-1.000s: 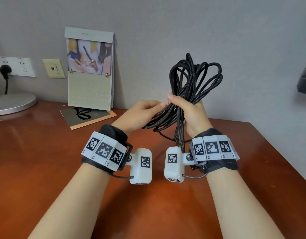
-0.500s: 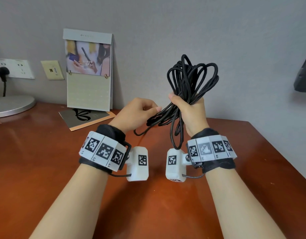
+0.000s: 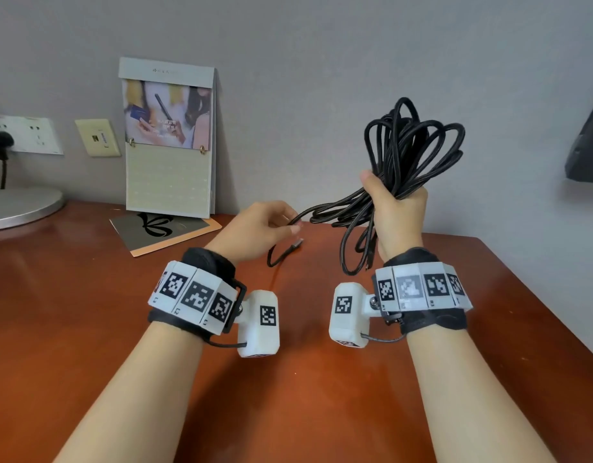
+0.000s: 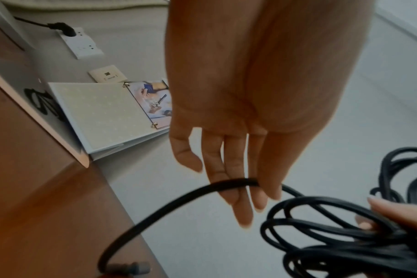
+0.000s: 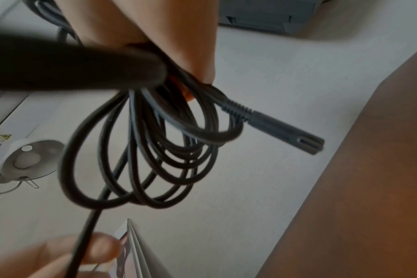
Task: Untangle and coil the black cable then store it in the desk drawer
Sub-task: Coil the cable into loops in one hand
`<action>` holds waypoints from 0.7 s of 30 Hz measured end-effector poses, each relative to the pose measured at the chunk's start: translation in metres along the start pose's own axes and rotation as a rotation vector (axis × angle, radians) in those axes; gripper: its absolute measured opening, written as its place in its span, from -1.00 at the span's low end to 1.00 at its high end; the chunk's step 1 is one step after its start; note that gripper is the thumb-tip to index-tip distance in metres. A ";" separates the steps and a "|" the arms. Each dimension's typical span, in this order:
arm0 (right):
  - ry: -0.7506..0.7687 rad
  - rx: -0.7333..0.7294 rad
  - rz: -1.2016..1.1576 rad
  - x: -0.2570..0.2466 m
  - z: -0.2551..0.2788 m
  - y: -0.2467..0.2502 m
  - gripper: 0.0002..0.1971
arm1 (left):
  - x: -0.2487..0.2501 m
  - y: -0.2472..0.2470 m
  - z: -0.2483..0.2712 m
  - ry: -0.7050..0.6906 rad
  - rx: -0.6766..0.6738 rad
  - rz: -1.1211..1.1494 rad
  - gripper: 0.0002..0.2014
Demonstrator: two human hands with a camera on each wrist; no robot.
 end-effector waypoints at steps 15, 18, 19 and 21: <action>0.121 0.164 0.108 0.002 -0.002 0.006 -0.90 | 0.004 -0.010 -0.003 0.043 0.092 -0.224 -0.68; 0.141 0.214 0.073 -0.001 -0.003 0.010 -0.93 | -0.006 -0.010 -0.003 0.094 0.092 -0.310 -0.78; 0.142 0.216 0.074 -0.001 -0.003 0.010 -0.93 | -0.007 -0.009 -0.003 0.088 0.111 -0.311 -0.83; 0.138 0.214 0.086 0.002 -0.004 0.011 -0.93 | -0.005 -0.007 -0.002 0.057 0.173 -0.273 -0.85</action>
Point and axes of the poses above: each hand's wrist, its own z-axis away from the middle knuckle, its own y-axis out of the back of the hand, x = y × z, the point moved 3 cm from there along -z, towards the middle knuckle, and after that the axes turned 8 degrees about -x, right-handed, at the moved point
